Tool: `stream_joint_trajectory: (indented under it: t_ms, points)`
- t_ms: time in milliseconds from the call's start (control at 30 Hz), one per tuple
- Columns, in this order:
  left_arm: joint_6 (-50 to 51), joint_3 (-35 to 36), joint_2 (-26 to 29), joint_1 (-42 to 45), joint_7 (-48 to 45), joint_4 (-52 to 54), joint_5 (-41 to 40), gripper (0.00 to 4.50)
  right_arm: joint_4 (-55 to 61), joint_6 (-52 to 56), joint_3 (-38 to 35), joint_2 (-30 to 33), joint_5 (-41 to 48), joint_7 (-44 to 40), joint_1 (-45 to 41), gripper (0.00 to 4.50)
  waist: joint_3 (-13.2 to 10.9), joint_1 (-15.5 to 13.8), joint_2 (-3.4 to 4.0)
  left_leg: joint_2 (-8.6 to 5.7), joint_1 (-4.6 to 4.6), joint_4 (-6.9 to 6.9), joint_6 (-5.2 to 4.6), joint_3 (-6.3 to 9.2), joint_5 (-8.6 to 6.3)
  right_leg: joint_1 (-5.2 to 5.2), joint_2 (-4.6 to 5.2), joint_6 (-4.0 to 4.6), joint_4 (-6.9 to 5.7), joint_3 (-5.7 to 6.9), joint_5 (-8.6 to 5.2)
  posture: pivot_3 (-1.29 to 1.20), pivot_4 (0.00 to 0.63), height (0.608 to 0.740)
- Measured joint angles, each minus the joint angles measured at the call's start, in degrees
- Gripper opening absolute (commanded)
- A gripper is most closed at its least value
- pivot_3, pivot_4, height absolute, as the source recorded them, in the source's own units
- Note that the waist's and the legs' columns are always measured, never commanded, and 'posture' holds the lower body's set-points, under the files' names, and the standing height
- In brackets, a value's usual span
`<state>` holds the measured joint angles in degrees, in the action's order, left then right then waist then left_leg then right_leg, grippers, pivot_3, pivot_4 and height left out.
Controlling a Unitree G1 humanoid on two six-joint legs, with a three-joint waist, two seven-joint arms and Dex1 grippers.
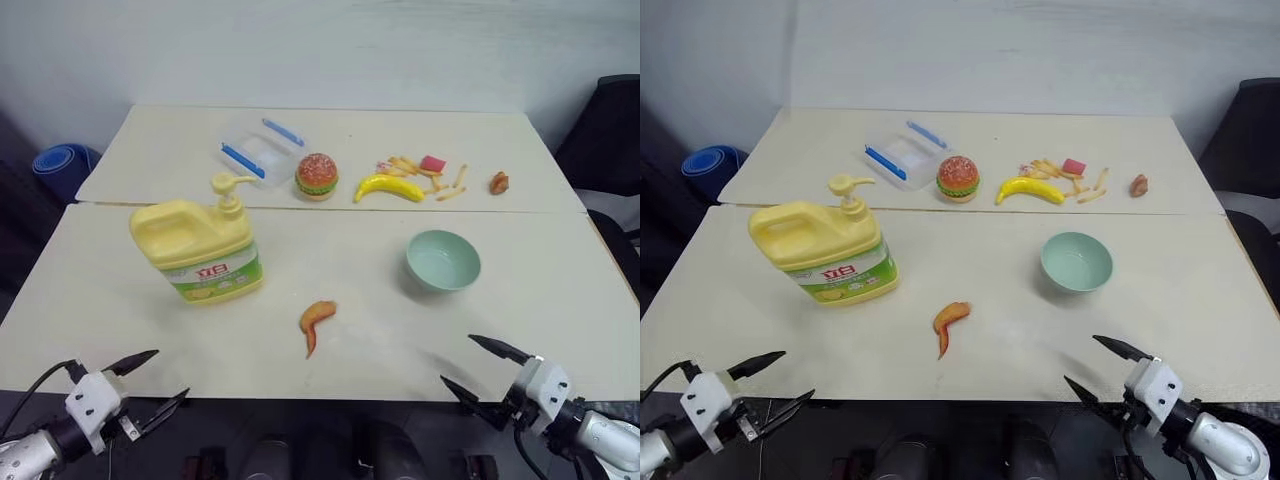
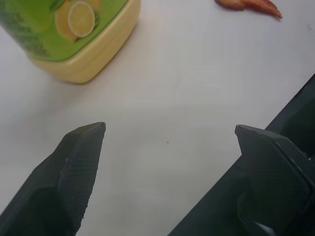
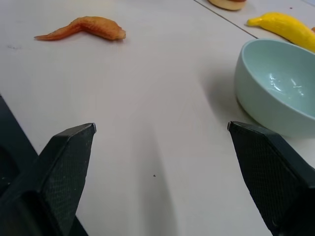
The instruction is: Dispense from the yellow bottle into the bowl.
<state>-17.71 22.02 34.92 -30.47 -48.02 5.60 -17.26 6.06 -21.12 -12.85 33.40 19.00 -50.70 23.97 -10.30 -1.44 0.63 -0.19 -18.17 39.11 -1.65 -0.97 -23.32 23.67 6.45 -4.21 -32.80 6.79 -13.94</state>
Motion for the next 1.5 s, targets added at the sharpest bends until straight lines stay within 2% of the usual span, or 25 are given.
stream_joint_trajectory:
  t_ms: [100, 233, 333, 433, 500, 633, 700, 833, 967, 1100, 1233, 1433, 1500]
  points:
    - [4.0, -2.6, -0.2, 0.4, -0.3, 4.3, -1.4, 4.49, -0.2, 0.5, 0.1, -0.7, 0.0, 1.4, -2.4, 4.5, 0.0, 0.0, -0.01, 0.0, 0.0, 0.0, 0.0, -0.02, 0.01, -0.03, 0.0, -0.01, -0.03, -0.03, 0.01, 0.0, 0.15, 0.74]
    - [10.4, -3.4, 0.6, 2.4, -2.7, 9.4, -8.0, 4.49, 1.1, 3.7, 0.1, -1.0, 1.1, 2.9, -5.3, 4.5, 0.0, 0.0, 0.07, 0.0, 0.01, 0.0, 0.03, -0.02, 0.03, -0.02, 0.0, 0.0, -0.1, -0.03, 0.0, 0.0, 0.15, 0.74]
    - [14.4, -3.4, 1.3, 4.5, -3.2, 12.4, -11.4, 4.49, 3.8, 5.4, 0.8, -0.4, 2.0, 1.6, -5.6, 4.5, 0.0, 0.0, 0.14, -0.01, 0.01, 0.0, 0.43, -0.01, 0.26, -0.03, -0.01, -0.01, -0.1, -0.02, 0.01, 0.0, 0.15, 0.74]
    - [18.0, -3.7, 1.5, 5.6, -3.2, 15.0, -13.7, 4.49, 7.5, 8.9, 4.1, 2.4, 1.9, -1.0, -7.4, 4.5, 0.0, 0.1, 0.09, -0.01, 0.0, 0.0, 0.44, -0.03, 0.27, -0.05, -0.02, -0.02, -0.11, -0.04, 0.01, 0.0, 0.15, 0.74]
    - [19.7, -4.5, 1.8, 6.0, -3.8, 16.7, -14.1, 4.49, 8.9, 15.1, 8.6, 4.7, 1.0, -2.1, -13.3, 4.5, -0.1, 0.8, 0.01, 0.0, 0.01, 0.01, 0.43, -0.17, 0.27, -0.1, -0.06, -0.03, -0.16, -0.19, 0.02, 0.0, 0.15, 0.74]
    - [20.2, -4.4, 1.9, 5.2, -4.7, 16.5, -13.9, 4.49, 8.2, 24.7, 22.3, 5.5, -6.1, -6.5, -31.9, 4.5, 0.0, 1.6, 0.02, 0.04, 0.11, 0.01, 0.51, -0.12, 0.33, 0.11, -0.14, 0.01, -0.27, -0.13, 0.0, 0.0, 0.15, 0.74]
    - [19.9, -3.8, 1.7, 4.9, -4.6, 15.4, -13.4, 4.49, 4.8, 26.0, 28.0, 3.6, -10.0, -8.2, -39.0, 4.5, 0.0, 1.4, -0.03, 0.05, 0.03, 0.01, 0.62, 0.0, 0.4, 0.2, -0.21, 0.03, -0.28, 0.02, -0.01, 0.0, 0.15, 0.74]
    - [19.7, -2.0, 1.0, 3.2, -4.4, 13.8, -12.9, 4.49, -8.9, 24.8, 38.1, -4.4, -19.6, -8.5, -52.7, 4.5, 0.0, 1.6, -0.13, -0.02, -0.1, 0.1, 0.65, 0.08, 0.43, 0.18, -0.15, 0.03, -0.22, 0.11, -0.01, 0.0, 0.15, 0.74]
    - [19.7, -1.5, 0.2, 1.8, -4.1, 14.1, -12.8, 4.49, -19.5, 22.8, 42.9, -11.0, -25.5, -7.5, -60.2, 4.5, 0.1, 1.6, -0.21, -0.04, -0.11, 0.11, 0.62, 0.15, 0.44, 0.11, -0.12, 0.01, -0.34, 0.16, 0.0, 0.0, 0.15, 0.74]
    - [19.6, -1.4, -0.5, 0.9, -3.4, 14.3, -12.4, 4.49, -28.9, 19.6, 45.6, -15.0, -28.4, -8.1, -65.4, 4.5, 0.1, 1.8, -0.22, -0.05, -0.09, 0.11, 0.62, 0.15, 0.44, 0.09, -0.11, 0.01, -0.38, 0.16, 0.0, 0.0, 0.15, 0.74]
    - [19.4, -1.1, -0.7, 0.9, -3.2, 14.3, -11.7, 4.5, -34.4, 18.4, 45.7, -17.6, -28.5, -10.9, -68.3, 3.59, 0.1, 2.2, -0.22, -0.02, -0.05, 0.11, 0.69, 0.16, 0.48, 0.08, -0.12, 0.01, -0.49, 0.18, 0.0, 0.0, 0.15, 0.74]
    - [18.5, -1.4, -0.9, 1.7, -3.4, 14.1, -10.7, 4.5, -33.8, 22.0, 45.4, -17.5, -27.9, -16.9, -68.1, 1.41, 0.1, 2.9, -0.16, -0.01, -0.02, 0.11, 0.71, 0.2, 0.48, 0.08, -0.1, 0.01, -0.56, 0.18, 0.0, 0.0, 0.15, 0.74]
    - [18.3, -1.4, -1.0, 2.0, -3.6, 13.7, -10.5, 4.5, -32.5, 22.9, 45.0, -16.3, -27.0, -18.8, -67.5, 0.88, 0.1, 2.9, -0.15, -0.02, -0.02, 0.11, 0.71, 0.2, 0.48, 0.07, -0.1, 0.01, -0.56, 0.18, 0.0, 0.0, 0.15, 0.74]
